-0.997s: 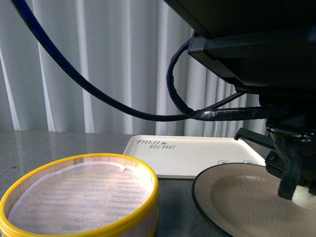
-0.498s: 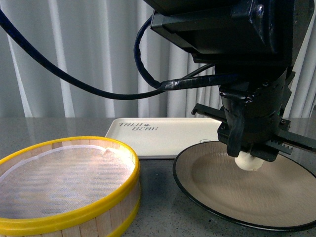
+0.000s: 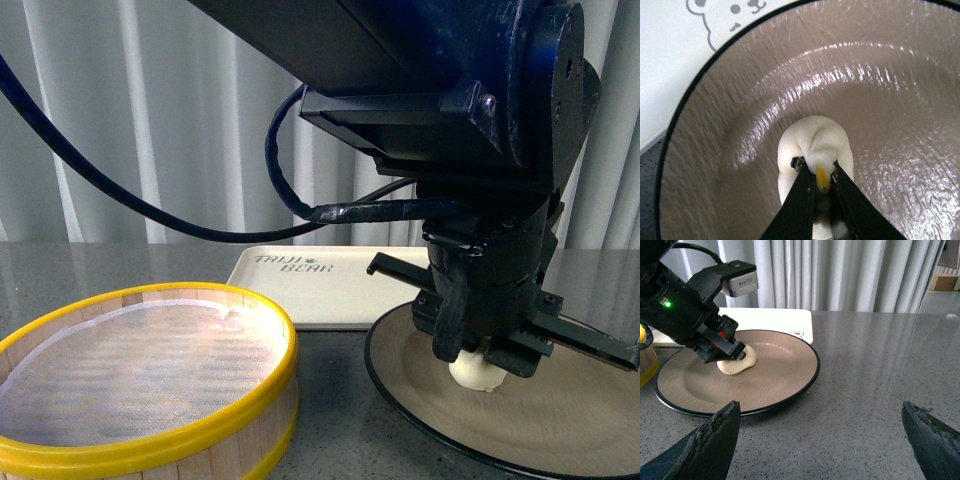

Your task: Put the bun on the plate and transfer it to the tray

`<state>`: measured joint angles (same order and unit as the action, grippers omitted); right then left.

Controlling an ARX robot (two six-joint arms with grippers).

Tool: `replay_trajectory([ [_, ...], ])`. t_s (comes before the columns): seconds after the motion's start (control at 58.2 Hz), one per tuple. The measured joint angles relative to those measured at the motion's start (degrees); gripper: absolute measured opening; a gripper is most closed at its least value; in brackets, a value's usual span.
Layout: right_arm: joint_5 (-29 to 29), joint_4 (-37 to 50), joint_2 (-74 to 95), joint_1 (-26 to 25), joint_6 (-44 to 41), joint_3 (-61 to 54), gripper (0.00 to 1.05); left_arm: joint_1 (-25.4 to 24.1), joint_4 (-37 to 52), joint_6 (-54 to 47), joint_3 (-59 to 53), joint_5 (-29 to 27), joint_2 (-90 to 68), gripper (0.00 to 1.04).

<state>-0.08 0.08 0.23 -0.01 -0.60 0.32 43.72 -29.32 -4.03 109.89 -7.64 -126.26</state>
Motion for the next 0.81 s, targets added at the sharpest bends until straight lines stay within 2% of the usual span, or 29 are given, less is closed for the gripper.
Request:
replay_trajectory([
  [0.137,0.0,0.0,0.0,0.0,0.0,0.0,0.96,0.0,0.3,1.6,-1.1,0.5,0.4,0.41],
  [0.55,0.0,0.0,0.0,0.0,0.0,0.0,0.96,-1.7,2.1,10.1,0.5,2.8,0.8,0.99],
  [0.808,0.0,0.0,0.0,0.0,0.0,0.0,0.96,-4.4,3.4,17.0,1.5,5.7,3.3,0.98],
])
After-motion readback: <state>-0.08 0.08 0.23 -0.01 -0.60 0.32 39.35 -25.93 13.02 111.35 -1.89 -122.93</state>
